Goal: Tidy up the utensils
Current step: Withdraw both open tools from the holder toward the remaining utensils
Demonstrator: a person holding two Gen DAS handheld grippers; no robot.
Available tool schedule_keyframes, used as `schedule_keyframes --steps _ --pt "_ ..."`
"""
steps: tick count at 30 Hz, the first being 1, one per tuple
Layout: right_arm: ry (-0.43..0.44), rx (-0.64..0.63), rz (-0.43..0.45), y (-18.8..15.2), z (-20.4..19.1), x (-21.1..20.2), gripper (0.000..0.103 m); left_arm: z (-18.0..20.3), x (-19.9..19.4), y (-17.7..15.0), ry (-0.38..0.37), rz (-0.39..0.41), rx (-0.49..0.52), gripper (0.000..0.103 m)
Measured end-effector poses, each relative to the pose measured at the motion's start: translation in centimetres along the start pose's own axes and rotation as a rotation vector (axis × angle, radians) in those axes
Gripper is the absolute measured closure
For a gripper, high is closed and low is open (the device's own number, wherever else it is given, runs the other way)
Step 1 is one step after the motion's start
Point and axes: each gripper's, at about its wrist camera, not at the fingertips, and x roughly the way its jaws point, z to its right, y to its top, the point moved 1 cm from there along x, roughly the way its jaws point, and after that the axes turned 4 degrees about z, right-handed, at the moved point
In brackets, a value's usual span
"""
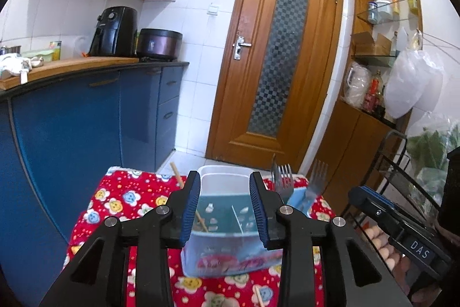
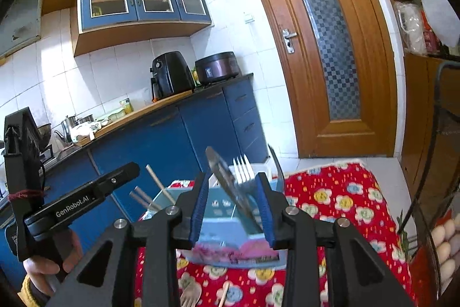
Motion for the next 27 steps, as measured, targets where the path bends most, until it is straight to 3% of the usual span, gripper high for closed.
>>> schedule_keyframes --steps 10,27 --pt "-0.009 0.012 -0.052 -2.8 -0.6 -2.5 0.067 -0.2 -3.3 -2.0 0.002 -0.049 0.005 0.067" --pt "-0.04 0.027 -0.151 -7.2 -0.4 -3.7 0.067 -1.6 -4.5 -7.2 0.024 -0.177 -0.011 0.067"
